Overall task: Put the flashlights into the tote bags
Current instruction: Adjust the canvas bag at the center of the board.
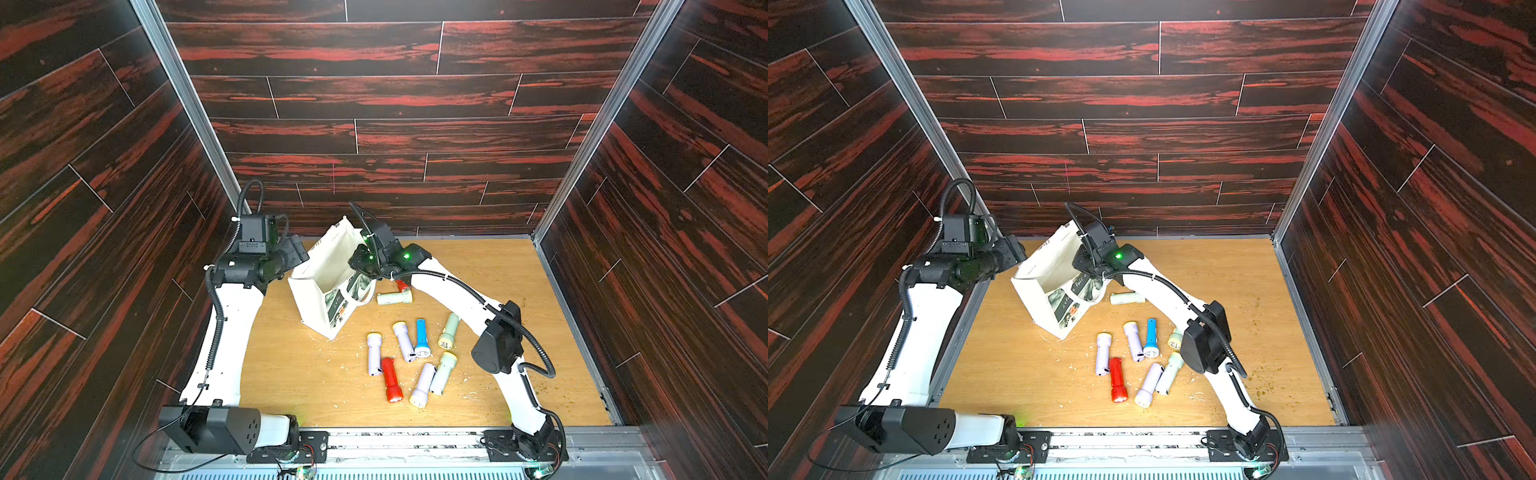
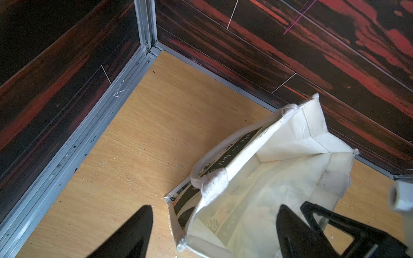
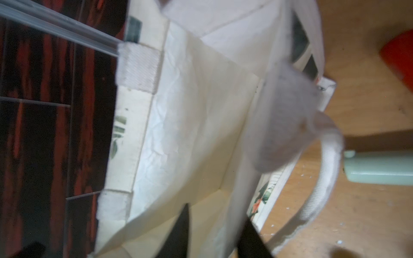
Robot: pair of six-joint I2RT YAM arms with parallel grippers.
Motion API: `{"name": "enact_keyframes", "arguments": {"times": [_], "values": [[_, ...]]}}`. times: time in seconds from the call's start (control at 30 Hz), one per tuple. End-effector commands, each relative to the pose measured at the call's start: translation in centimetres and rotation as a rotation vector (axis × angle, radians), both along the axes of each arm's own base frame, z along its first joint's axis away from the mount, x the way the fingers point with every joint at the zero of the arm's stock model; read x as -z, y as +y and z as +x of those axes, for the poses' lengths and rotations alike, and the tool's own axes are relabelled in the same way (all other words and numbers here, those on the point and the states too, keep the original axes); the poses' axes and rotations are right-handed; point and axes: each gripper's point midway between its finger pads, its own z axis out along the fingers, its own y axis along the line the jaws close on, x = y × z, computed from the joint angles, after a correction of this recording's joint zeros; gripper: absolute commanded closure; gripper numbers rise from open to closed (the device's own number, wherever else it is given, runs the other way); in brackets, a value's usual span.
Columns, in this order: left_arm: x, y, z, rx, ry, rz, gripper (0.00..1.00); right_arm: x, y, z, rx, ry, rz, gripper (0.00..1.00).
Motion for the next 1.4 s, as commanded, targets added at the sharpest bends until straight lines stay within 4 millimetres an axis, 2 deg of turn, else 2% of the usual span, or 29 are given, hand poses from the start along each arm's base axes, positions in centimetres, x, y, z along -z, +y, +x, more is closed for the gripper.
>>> {"name": "enact_keyframes", "arguments": {"times": [0.0,0.03,0.1,0.33,0.5,0.77,0.9,1.1,1.37], "values": [[0.0,-0.2,0.0,0.029,0.016,-0.001,0.11,0.2,-0.2,0.3,0.0,-0.003,-0.018,0.84],[0.0,-0.5,0.1,0.041,0.016,-0.01,0.11,-0.1,-0.1,0.3,-0.013,-0.011,-0.014,0.9],[0.0,-1.3,0.4,0.077,0.003,-0.038,0.05,-0.7,0.4,0.2,-0.064,-0.018,0.017,1.0],[0.5,-2.6,1.3,0.159,0.026,-0.06,0.03,-1.9,1.5,-1.7,-0.313,-0.024,0.073,1.0],[1.6,-3.5,1.7,0.21,0.055,-0.086,0.04,-2.4,0.7,-2.8,-0.385,-0.037,0.051,1.0],[3.6,-3.6,1.9,0.225,0.11,-0.082,0.33,-2.0,-0.6,-3.3,-0.416,-0.026,0.034,1.0],[4.6,-3.7,2.1,0.225,0.137,-0.089,0.38,-1.4,-1.3,-3.2,-0.403,-0.011,0.025,1.0],[7.1,-2.6,2.0,0.188,0.227,-0.062,0.49,-0.8,-1.8,-3.1,-0.395,0.003,0.023,1.0],[7.7,-2.3,2.6,0.191,0.239,-0.06,0.65,-0.5,-1.5,-3.3,-0.406,0.018,0.035,1.0]]}}
